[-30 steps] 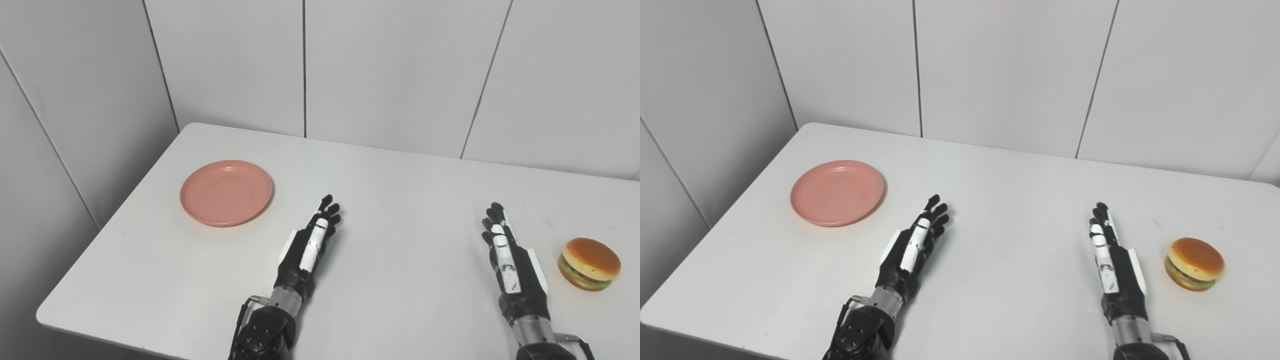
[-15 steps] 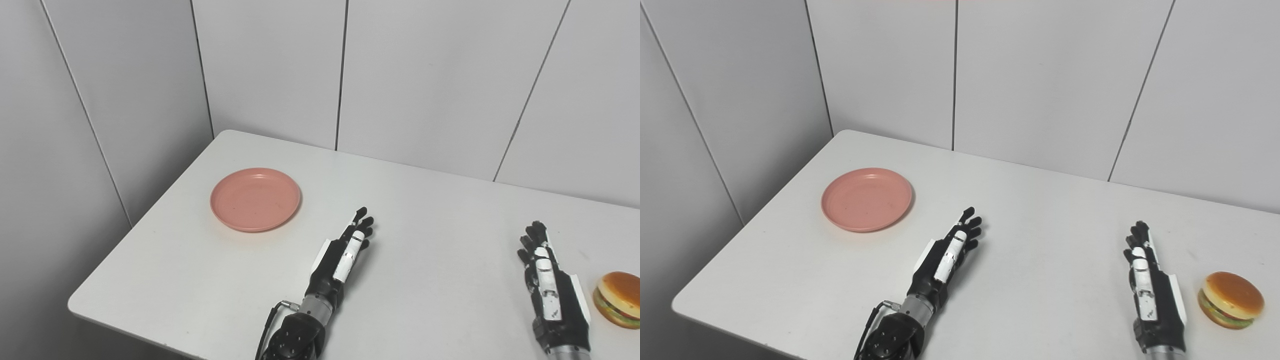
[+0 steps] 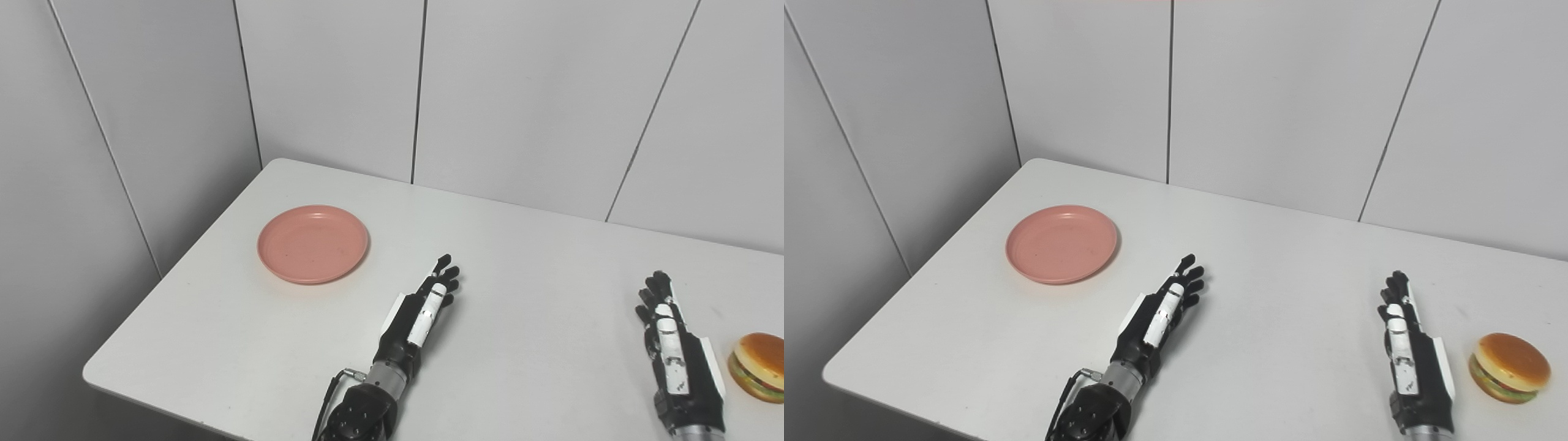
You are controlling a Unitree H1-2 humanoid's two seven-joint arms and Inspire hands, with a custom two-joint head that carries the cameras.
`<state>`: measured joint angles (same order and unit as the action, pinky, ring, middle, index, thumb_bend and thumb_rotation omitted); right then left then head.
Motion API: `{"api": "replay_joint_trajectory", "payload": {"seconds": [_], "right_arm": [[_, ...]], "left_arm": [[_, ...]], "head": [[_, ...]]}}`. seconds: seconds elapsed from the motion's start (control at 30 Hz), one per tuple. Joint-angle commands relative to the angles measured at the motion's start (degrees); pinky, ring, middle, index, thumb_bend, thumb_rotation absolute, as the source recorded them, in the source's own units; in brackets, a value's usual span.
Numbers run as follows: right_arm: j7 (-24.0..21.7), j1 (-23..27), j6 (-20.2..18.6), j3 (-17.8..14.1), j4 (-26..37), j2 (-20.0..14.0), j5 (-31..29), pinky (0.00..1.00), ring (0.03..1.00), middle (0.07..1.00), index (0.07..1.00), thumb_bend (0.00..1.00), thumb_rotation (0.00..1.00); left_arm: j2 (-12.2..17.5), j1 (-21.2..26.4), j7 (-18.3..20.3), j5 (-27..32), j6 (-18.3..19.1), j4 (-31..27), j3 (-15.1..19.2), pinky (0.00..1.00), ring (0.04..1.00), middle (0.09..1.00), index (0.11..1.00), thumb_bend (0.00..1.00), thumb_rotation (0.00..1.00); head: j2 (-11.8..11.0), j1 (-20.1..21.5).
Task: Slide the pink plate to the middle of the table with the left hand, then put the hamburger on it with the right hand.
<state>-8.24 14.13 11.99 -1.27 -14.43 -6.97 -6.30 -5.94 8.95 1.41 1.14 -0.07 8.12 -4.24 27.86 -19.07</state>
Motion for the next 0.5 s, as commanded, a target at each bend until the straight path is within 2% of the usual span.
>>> {"api": "replay_joint_trajectory", "payload": {"seconds": [0.0, 0.1, 0.23, 0.47], "right_arm": [[0.24, -4.13, -0.83, 0.1, -2.23, 0.62, 0.17, 1.0, 0.997, 0.999, 1.0, 0.14, 1.0], [0.31, -3.87, -0.65, 0.08, -2.81, 0.8, 0.17, 1.0, 0.998, 0.997, 1.0, 0.15, 1.0], [0.61, -3.72, -0.64, 0.2, -2.89, 1.06, 0.68, 1.0, 0.997, 0.996, 1.0, 0.14, 1.0], [0.57, -3.53, -0.14, 0.22, -3.52, 1.26, 0.88, 1.0, 0.995, 0.995, 1.0, 0.14, 1.0]], "left_arm": [[0.41, 0.35, 0.94, 0.25, 1.5, -1.16, -0.34, 0.96, 0.946, 0.952, 0.947, 0.34, 1.0], [0.99, 1.17, 1.42, 0.58, 2.56, -3.06, -0.35, 0.96, 0.946, 0.951, 0.946, 0.34, 1.0], [1.7, 2.43, 2.92, 3.05, 6.37, -7.06, 0.37, 0.97, 0.945, 0.957, 0.949, 0.38, 1.0], [3.92, 5.09, 3.42, 4.78, 11.55, -13.47, 1.69, 0.95, 0.931, 0.939, 0.937, 0.37, 1.0]], "head": [[0.0, -0.04], [-0.06, -0.11], [-0.29, -0.14], [-0.5, -0.2]]}}
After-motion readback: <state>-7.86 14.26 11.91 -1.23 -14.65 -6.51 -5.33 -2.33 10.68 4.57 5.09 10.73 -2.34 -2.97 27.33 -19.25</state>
